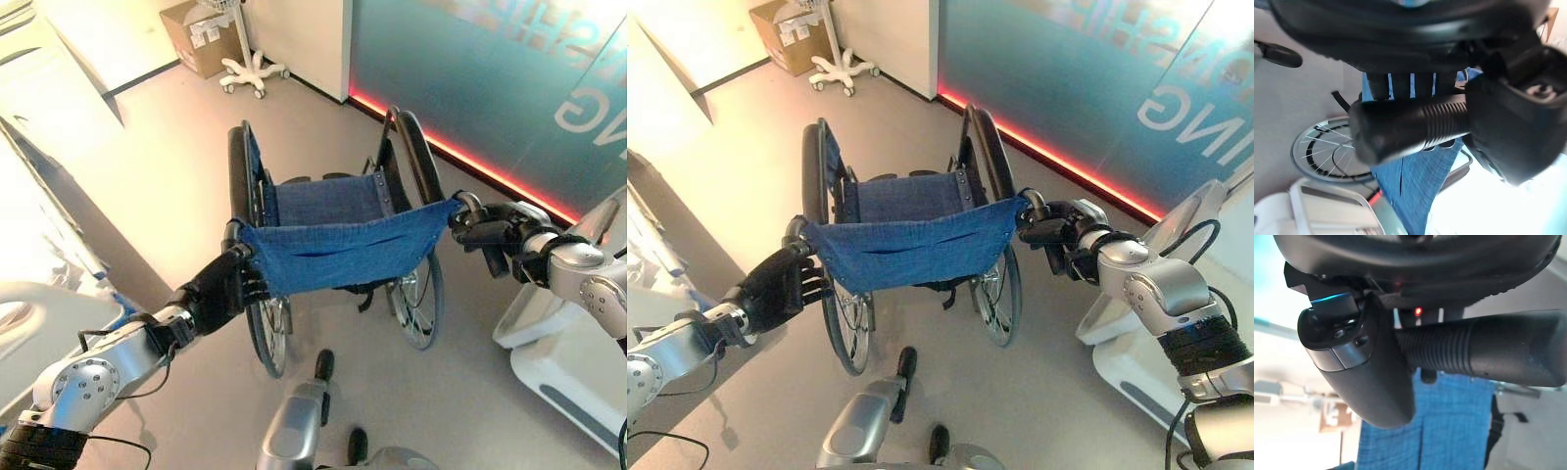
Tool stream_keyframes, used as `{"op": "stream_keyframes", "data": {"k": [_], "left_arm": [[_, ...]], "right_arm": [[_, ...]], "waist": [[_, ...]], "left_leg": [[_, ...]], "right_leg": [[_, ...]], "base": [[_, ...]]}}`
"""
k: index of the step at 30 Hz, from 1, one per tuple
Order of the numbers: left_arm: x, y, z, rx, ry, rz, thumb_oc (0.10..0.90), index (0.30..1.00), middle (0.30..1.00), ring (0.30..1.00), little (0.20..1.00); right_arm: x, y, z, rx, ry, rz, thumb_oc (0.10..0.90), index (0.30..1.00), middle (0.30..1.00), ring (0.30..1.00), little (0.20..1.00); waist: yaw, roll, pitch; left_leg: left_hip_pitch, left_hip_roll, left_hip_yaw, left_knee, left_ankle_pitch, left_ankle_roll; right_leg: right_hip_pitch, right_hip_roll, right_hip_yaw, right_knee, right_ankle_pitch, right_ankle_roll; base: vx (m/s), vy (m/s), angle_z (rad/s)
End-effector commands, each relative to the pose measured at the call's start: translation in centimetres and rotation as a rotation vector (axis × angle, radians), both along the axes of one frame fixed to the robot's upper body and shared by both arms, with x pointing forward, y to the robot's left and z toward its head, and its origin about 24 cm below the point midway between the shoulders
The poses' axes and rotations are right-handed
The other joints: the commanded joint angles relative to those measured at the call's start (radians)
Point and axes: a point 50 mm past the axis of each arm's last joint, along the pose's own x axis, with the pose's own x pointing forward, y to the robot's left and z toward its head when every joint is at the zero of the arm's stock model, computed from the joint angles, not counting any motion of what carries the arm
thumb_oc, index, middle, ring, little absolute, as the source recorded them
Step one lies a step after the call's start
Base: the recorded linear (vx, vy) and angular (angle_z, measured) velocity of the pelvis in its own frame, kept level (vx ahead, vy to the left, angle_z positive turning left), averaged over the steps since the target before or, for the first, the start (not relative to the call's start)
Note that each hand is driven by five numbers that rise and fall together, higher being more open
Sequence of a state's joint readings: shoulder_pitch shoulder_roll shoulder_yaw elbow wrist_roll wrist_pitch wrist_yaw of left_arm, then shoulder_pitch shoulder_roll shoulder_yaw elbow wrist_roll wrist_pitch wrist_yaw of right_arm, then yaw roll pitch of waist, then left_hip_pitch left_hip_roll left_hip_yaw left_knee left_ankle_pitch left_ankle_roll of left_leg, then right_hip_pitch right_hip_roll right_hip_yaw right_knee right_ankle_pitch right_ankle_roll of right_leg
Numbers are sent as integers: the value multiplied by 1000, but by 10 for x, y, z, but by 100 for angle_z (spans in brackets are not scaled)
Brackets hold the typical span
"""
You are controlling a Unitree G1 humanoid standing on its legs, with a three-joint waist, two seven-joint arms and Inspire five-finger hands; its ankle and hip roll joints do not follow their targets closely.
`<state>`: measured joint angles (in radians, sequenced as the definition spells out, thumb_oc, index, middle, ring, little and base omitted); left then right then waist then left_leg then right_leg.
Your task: Push the wheelchair next to the bed
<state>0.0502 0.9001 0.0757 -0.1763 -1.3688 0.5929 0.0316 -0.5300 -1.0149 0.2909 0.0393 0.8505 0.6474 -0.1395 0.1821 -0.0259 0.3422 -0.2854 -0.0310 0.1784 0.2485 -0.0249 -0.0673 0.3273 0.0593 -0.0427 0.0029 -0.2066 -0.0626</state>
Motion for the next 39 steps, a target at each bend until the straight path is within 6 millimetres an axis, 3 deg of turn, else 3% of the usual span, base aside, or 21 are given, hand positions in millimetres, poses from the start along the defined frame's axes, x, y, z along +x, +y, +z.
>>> {"op": "stream_keyframes", "data": {"k": [1,2,4,6,7,8,9,11,13,15,18,22,25,26,28,30,31,32,35,39], "left_arm": [[29,12,93,29,-475,100,400,300,300,300,300],[29,14,94,36,-474,110,400,300,300,300,300],[31,22,99,63,-473,125,400,300,300,300,300],[31,24,101,68,-475,128,400,300,300,300,300],[30,29,108,68,-488,132,400,300,300,300,300],[28,32,117,59,-508,125,400,300,300,300,300],[28,32,119,56,-513,124,400,300,300,300,300],[30,31,125,47,-537,110,400,300,300,300,300],[32,28,127,50,-550,101,400,300,300,300,300],[35,22,130,59,-564,88,400,300,300,300,300],[37,24,132,72,-563,107,400,300,300,300,300],[32,27,127,70,-558,123,400,300,300,300,300],[26,25,121,62,-541,118,400,300,300,300,300],[24,25,115,57,-527,127,400,300,300,300,300],[23,25,113,50,-525,135,400,300,300,300,300],[22,24,107,33,-526,149,400,300,300,300,300],[22,24,107,33,-527,150,400,300,300,300,300],[22,23,104,26,-526,162,400,300,300,300,300],[23,25,102,18,-521,183,400,300,300,300,300],[27,33,98,-2,-512,241,400,300,300,300,300]], "right_arm": [[8,48,42,105,-247,337,400,300,300,300,300],[8,49,41,108,-251,342,400,300,300,300,300],[12,55,43,117,-264,347,400,300,300,300,300],[13,56,43,118,-267,350,400,300,300,300,300],[15,60,46,115,-277,349,400,300,300,300,300],[15,60,47,106,-284,335,400,300,300,300,300],[15,59,47,101,-285,332,400,300,300,300,300],[17,54,50,78,-307,313,400,300,300,300,300],[17,51,55,70,-329,304,400,300,300,300,300],[16,48,68,74,-359,294,400,300,300,300,300],[17,56,83,80,-364,322,400,300,300,300,300],[17,63,96,63,-352,358,400,300,300,300,300],[22,65,97,68,-340,367,400,300,300,300,300],[22,68,95,56,-334,376,400,300,300,300,300],[22,70,93,45,-333,385,400,300,300,300,300],[23,76,87,44,-331,402,400,300,300,300,300],[23,76,87,45,-331,403,400,300,300,300,300],[24,83,84,46,-333,412,400,300,300,300,300],[25,91,83,38,-332,431,400,300,300,300,300],[32,108,85,33,-343,453,400,300,300,300,300]], "waist": [[11,-44,-176],[17,-48,-179],[34,-30,-176],[36,-30,-173],[37,-34,-171],[32,-26,-175],[31,-23,-174],[22,-9,-159],[12,1,-142],[-11,-14,-110],[-18,-32,-98],[-3,-61,-117],[4,-82,-138],[5,-91,-139],[4,-94,-136],[7,-97,-125],[7,-95,-125],[27,-88,-116],[40,-76,-113],[95,-50,-124]], "left_leg": [[84,-77,7,-55,74,112],[92,-85,-4,-59,69,120],[121,-80,-63,-69,69,124],[124,-83,-76,-69,70,124],[135,-99,-118,-69,76,122],[136,-103,-143,-68,79,119],[136,-103,-151,-67,80,116],[172,-96,-214,-61,54,108],[212,-80,-247,-68,30,104],[273,-71,-298,-52,-58,100],[318,-33,-321,-30,-121,84],[332,27,-346,17,-122,56],[321,83,-330,86,-45,23],[290,95,-299,180,26,19],[256,94,-278,247,52,23],[168,79,-239,416,75,37],[162,78,-241,425,74,37],[137,10,-257,421,45,51],[149,-14,-251,354,50,50],[107,-42,-190,36,140,28]], "right_leg": [[-88,11,-88,295,106,130],[-106,9,-89,341,137,146],[-195,19,-90,574,230,193],[-207,20,-83,601,242,202],[-226,16,-31,573,270,211],[-232,-11,-27,492,226,191],[-231,-19,-31,465,206,182],[-281,-110,-69,283,166,163],[-327,-150,-77,214,181,167],[-399,-258,-49,70,335,218],[-429,-294,-22,12,406,247],[-398,-260,-46,62,344,254],[-385,-217,-84,91,294,209],[-368,-195,-112,93,279,176],[-356,-181,-125,92,269,155],[-327,-147,-155,99,245,110],[-326,-145,-157,100,244,108],[-306,-128,-159,101,236,107],[-281,-106,-160,101,219,106],[-186,-20,-198,85,149,87]], "base": [[383,-8,4],[333,-5,13],[308,-18,10],[202,-34,5],[304,-75,27],[352,-92,32],[228,-85,19],[204,-157,16],[201,-243,24],[327,-436,73],[357,-388,77],[374,-361,72],[325,-370,72],[232,-330,46],[181,-276,45],[223,-300,26],[260,-214,21],[166,-91,7],[233,-83,3],[390,-108,12]]}}
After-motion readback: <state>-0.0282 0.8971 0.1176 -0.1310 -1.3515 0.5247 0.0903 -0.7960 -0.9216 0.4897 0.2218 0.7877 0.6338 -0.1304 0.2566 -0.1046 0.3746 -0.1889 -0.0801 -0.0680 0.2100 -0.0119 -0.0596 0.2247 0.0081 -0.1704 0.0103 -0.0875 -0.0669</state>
